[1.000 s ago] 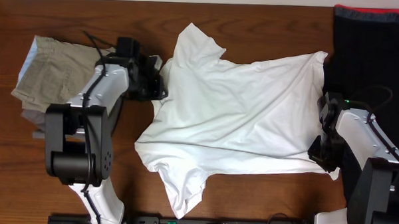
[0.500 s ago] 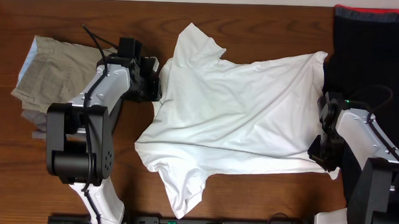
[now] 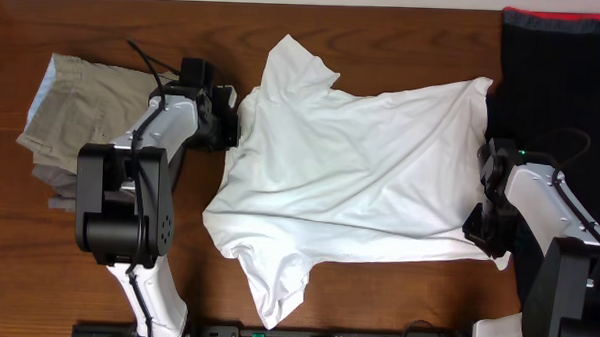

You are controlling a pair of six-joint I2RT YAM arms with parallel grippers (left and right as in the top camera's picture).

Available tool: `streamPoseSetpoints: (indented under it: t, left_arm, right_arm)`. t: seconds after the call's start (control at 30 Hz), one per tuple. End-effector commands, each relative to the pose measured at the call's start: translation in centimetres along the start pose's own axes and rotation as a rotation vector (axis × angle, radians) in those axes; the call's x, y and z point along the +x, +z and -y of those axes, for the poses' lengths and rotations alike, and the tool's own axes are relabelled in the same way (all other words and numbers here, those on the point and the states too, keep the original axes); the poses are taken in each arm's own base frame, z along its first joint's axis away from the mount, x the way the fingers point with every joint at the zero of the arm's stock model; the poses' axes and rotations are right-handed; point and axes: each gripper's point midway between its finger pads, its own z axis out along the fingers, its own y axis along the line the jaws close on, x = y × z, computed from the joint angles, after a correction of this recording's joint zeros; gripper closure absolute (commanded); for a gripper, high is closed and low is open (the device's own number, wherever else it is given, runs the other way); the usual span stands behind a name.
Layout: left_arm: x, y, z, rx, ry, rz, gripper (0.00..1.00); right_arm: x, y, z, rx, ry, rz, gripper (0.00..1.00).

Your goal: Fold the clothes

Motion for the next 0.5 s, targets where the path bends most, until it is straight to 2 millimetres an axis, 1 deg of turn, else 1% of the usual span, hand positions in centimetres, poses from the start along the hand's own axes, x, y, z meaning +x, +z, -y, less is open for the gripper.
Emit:
streamPoseSetpoints:
  t: [0.0,0.07,0.17,0.23,0.3,0.33,0.4,0.43,0.47]
  left_arm:
    - [-1.8,-0.8,-4.6,-0.185,-0.108,0.051,0.94]
    - [-2.4,-1.5,-6.2,-0.235,-0.155,0.071,0.94]
    - [-3.0,-2.1,-7.5,-0.233,-0.207,0.094,0.94]
    - [-3.4,-2.5,-8.0,-0.233,-0.22,0.106,0.94]
    - [-3.8,-2.8,-8.0,-0.23,-0.221,0.116,0.93]
    - [-3.9,-3.0,-8.0,-0.23,-0.216,0.116,0.91]
    - [-4.1,-3.4,-7.9,-0.229,-0.213,0.118,0.83]
    - [-4.3,-3.8,-7.7,-0.225,-0.211,0.122,0.72]
    - [-4.5,-4.1,-7.7,-0.225,-0.211,0.128,0.68]
  right_arm:
    - [-0.2,-0.1,0.4,0.006,0.001,0.013,0.95]
    - [-0.2,-0.1,0.4,0.006,0.0,0.014,0.94]
    - [-0.2,-0.1,0.4,0.006,-0.003,0.014,0.94]
    - [-0.2,-0.1,0.4,0.006,-0.004,0.014,0.94]
    - [-0.2,-0.1,0.4,0.006,-0.003,0.014,0.94]
    - [-0.2,-0.1,0.4,0.006,-0.003,0.014,0.92]
    - [-0.2,-0.1,0.4,0.005,-0.007,0.014,0.89]
    - [-0.2,-0.1,0.4,0.005,-0.007,0.014,0.87]
    - [-0.2,-0.1,0.4,0.005,-0.008,0.012,0.86]
